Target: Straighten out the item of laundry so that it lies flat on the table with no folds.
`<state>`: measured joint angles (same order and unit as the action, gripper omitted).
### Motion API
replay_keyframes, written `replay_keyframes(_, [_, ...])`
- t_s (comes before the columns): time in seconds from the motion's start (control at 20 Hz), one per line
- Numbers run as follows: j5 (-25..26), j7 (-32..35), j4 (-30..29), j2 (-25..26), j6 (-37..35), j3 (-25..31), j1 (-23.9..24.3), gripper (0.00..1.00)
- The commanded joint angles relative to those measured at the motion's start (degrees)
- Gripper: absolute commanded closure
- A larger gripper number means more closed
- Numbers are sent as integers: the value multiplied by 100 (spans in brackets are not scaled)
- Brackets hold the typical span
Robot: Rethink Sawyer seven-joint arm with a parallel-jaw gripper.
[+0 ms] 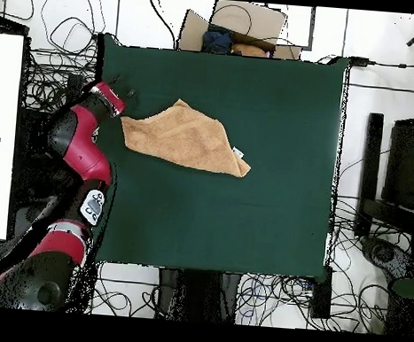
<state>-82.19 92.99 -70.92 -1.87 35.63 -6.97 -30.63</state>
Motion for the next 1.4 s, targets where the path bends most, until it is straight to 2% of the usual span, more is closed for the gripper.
replay_keyframes(0.05, [-428,-1800,-104,151,-19,865,302,0])
replay_keyframes(0.55, [-717,-2678,-249,-129,297,1224,517,0])
replay_keyframes(0.8, [-1279,-3841,-468,-443,837,1787,750,0])
replay_keyframes(1.05, [-2079,-4950,-773,-886,1739,2761,1197,0])
replay_keyframes(1.15, [-2343,-5277,-862,-1034,2060,3107,1391,0])
replay_keyframes(1.4, [-2603,-5600,-1005,-1304,2587,3510,1636,0])
